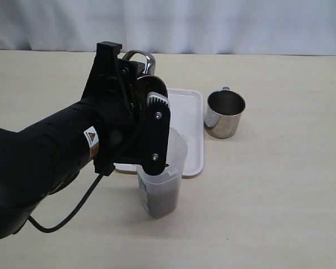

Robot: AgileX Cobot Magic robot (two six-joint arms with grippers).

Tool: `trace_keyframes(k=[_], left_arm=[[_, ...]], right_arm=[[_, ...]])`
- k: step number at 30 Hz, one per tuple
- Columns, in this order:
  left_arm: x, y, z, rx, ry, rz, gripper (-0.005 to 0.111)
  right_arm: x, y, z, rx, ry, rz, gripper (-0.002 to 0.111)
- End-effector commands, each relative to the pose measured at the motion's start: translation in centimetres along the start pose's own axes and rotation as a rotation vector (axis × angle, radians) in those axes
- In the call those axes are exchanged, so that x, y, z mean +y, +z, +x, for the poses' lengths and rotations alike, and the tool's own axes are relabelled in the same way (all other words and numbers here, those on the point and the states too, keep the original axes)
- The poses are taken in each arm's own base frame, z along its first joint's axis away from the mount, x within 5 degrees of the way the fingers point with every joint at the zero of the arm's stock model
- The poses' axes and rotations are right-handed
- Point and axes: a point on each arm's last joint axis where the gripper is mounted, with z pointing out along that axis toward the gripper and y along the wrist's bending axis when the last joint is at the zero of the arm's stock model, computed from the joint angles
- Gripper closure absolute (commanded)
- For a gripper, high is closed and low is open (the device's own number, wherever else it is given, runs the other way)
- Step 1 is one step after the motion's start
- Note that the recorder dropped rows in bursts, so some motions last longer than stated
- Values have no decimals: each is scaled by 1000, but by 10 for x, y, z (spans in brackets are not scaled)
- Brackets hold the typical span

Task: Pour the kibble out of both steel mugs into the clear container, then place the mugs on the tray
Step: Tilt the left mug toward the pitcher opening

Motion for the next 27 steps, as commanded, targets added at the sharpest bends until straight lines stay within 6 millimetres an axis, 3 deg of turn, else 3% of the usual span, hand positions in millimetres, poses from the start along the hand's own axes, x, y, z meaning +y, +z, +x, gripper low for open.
trace_keyframes(k=[1,27], left_arm=[[6,0,0,16,55,-38,107],[12,0,-6,-18,290,-39,107]], right_arm=[[0,0,1,1,-5,-3,104],[0,0,1,1,-5,-3,104]])
